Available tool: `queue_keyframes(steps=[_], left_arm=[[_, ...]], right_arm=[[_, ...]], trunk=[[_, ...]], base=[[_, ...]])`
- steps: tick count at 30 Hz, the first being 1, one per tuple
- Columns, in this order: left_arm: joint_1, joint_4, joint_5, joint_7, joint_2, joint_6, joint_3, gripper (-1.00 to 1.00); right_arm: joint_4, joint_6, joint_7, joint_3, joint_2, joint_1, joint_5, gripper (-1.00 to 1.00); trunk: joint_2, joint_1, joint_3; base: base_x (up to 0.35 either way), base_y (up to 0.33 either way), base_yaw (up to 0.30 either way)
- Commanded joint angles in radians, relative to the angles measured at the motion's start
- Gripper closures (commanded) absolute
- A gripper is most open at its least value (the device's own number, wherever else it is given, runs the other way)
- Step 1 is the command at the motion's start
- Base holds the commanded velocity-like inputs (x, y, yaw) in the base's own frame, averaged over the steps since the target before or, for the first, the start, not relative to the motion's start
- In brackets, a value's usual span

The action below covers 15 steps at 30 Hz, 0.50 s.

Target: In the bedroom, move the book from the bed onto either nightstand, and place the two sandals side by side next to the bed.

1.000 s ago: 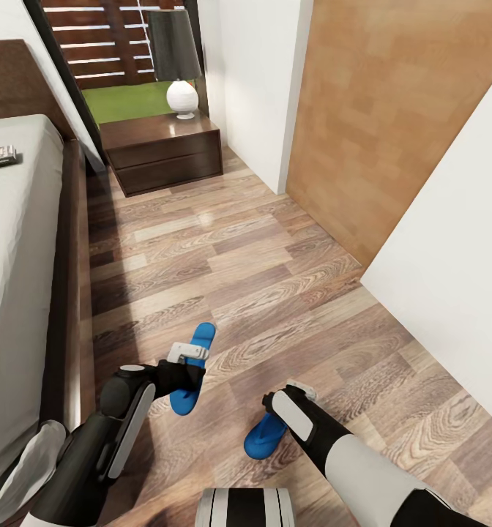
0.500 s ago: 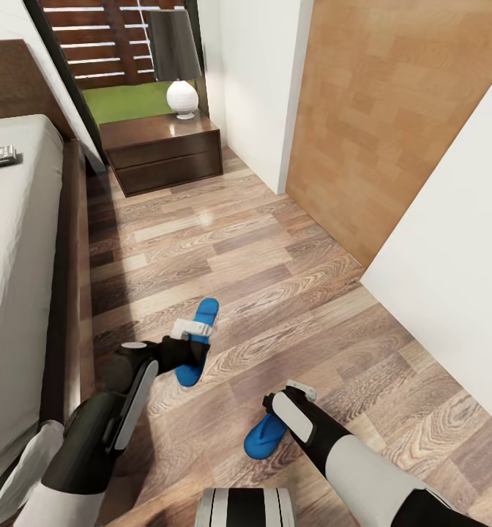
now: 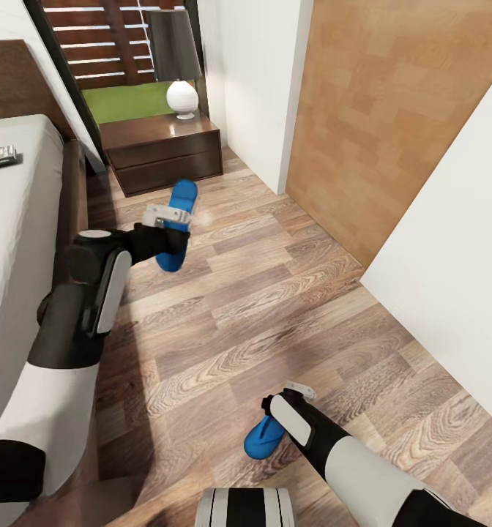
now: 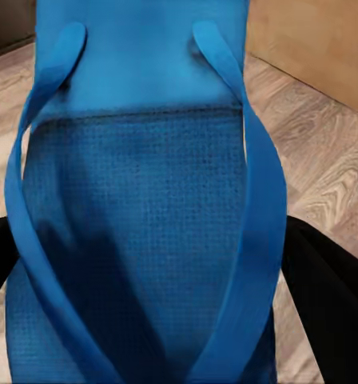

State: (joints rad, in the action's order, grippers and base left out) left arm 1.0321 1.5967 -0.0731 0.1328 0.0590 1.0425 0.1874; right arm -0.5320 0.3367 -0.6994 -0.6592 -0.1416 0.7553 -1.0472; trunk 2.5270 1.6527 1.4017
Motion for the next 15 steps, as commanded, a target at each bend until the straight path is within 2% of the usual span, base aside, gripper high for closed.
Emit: queue_keyframes(steps=[1,5,12,15], left_arm=[[0.024,0.000,-0.009,-0.003,0.006,0.005,0.001,1.00],[0.135,0.000,-0.009,-0.004,0.035,0.005,0.001,1.00],[0.211,0.001,-0.009,-0.005,0.110,0.005,0.001,1.00],[0.229,0.001,-0.008,-0.006,0.126,0.005,0.001,1.00]], right_arm=[[-0.001,0.004,-0.006,-0.006,0.000,0.001,-0.004,-1.00],[-0.002,0.005,-0.006,-0.009,0.000,0.001,-0.004,-1.00],[0.001,0.006,-0.006,-0.009,0.002,0.001,-0.004,-1.00],[0.001,0.006,-0.006,-0.008,0.001,0.001,-0.004,-1.00]], trunk=[[0.000,0.000,0.001],[0.000,0.000,0.001],[0.000,0.000,0.001],[0.000,0.000,0.001]], base=[[0.000,0.000,0.000],[0.000,0.000,0.000],[0.000,0.000,0.000],[0.000,0.000,0.000]])
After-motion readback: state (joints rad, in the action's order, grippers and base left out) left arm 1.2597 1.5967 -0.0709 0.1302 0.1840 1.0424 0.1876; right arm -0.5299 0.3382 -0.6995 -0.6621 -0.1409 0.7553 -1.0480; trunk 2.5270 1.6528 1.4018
